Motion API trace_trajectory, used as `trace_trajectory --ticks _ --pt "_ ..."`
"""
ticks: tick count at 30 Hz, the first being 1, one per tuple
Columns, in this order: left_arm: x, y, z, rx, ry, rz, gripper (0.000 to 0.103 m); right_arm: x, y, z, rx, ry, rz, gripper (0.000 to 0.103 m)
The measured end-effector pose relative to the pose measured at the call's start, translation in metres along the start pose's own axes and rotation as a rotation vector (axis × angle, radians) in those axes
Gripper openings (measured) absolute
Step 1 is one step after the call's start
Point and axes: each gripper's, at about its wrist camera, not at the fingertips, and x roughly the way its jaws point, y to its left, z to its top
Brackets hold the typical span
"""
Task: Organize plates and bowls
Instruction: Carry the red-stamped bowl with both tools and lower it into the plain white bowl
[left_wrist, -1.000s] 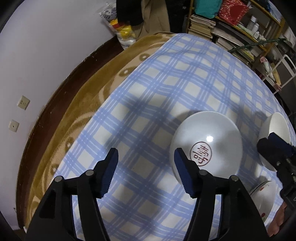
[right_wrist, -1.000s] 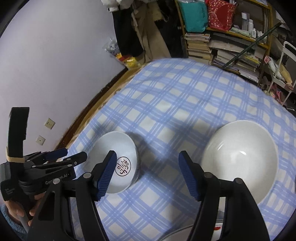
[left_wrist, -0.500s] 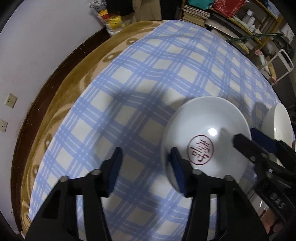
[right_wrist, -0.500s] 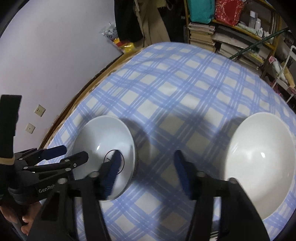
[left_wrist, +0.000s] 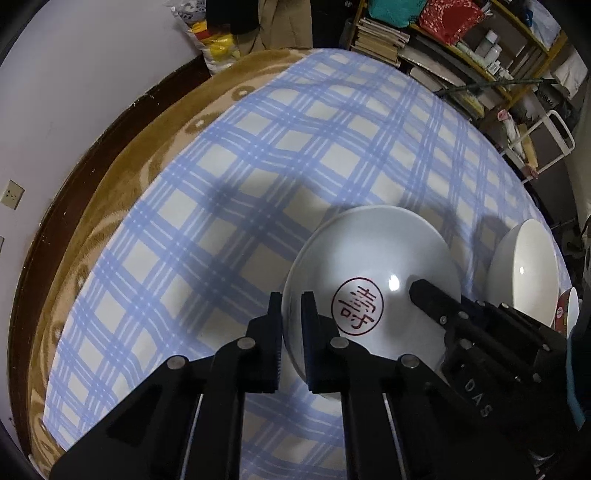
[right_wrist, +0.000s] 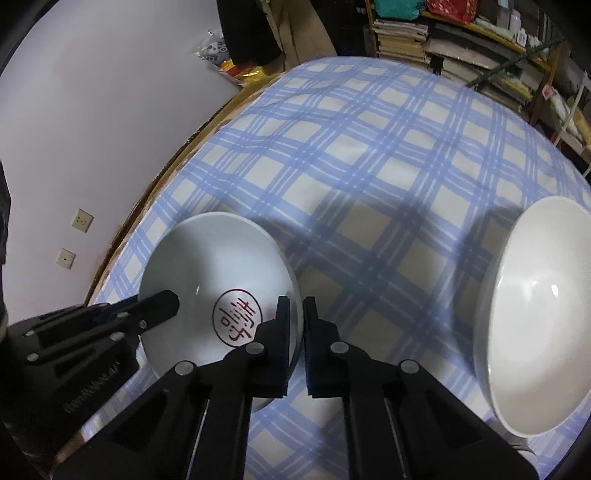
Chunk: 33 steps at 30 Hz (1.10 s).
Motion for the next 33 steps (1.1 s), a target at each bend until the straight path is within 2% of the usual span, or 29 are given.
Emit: trace_trajectory --ticks 8,12,21,33 --pt "-0.032 -0.018 0.002 0.054 -0.054 0.000 0.010 -0.032 -0.009 0.007 0.002 -0.056 0.037 0.008" --pt "-0.049 -0.040 0.008 0.085 -0.092 -0.001 0.010 -0.055 -0.024 0.013 0.035 -0.092 0.055 0.008" --pt "-0.069 -0.098 0.013 0.156 -0.130 -0.025 0.010 -0.099 -0.064 0.014 0.079 -0.153 0.022 0.008" --pt "-0.064 -0.163 0.008 0.203 -0.116 -0.080 0.010 -0.123 -0.122 0.002 0.131 -0.167 -0.044 0.008"
